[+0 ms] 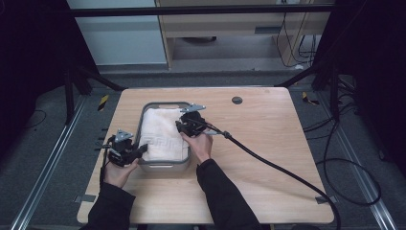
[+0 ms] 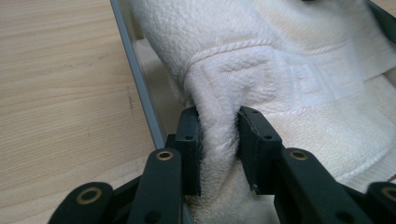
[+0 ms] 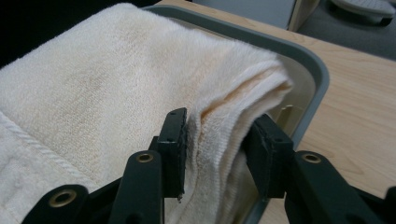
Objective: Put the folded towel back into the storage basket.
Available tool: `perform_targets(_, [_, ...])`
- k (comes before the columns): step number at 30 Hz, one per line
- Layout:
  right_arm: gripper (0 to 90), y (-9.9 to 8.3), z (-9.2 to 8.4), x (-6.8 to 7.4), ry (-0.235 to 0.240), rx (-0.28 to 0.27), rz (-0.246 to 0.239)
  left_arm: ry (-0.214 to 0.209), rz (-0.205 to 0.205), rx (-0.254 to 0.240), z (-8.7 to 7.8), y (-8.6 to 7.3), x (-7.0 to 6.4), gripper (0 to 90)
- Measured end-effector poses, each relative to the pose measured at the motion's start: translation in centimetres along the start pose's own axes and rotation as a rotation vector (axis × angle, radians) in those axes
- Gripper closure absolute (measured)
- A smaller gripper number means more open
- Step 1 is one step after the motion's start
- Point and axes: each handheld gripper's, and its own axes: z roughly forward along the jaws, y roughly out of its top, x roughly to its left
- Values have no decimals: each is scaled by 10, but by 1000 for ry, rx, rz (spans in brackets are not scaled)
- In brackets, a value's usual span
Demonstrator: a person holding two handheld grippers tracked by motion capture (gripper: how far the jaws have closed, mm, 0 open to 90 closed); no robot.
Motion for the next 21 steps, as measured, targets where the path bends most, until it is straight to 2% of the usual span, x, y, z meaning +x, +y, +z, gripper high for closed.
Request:
perform_targets(1, [598,1,-2,-1,-7,-1,-29,1,-2,-4,-1,0,0,689])
perform_targets(3, [590,3,-5,-2,-6,-20,-40,18,0,-24,-4,1,0,683])
perform_targets(6, [582,5,-11,-3,-6,-38,-37,11,-8,-50,-9,2,0,677])
perform_targets(9, [555,10,-23,-7,-8,-75,-30,13,-5,-111,-21,6,-1,667])
perform_targets(10, [555,10,-23,-7,-8,-75,-30,13,-5,-111,-21,6,-1,661])
perform_targets(11, [549,10,-26,-8,-6,-79,-27,11,-2,-131,-24,7,-2,661])
perform_targets(13, [511,11,-38,-12,-9,-101,-23,19,6,-157,-29,8,-5,637])
perform_targets(18, [457,11,-54,-20,3,-125,-13,20,23,-174,-34,9,-10,607])
perform_targets(21, [403,10,-73,-29,0,-140,-18,12,35,-183,-37,9,-15,576])
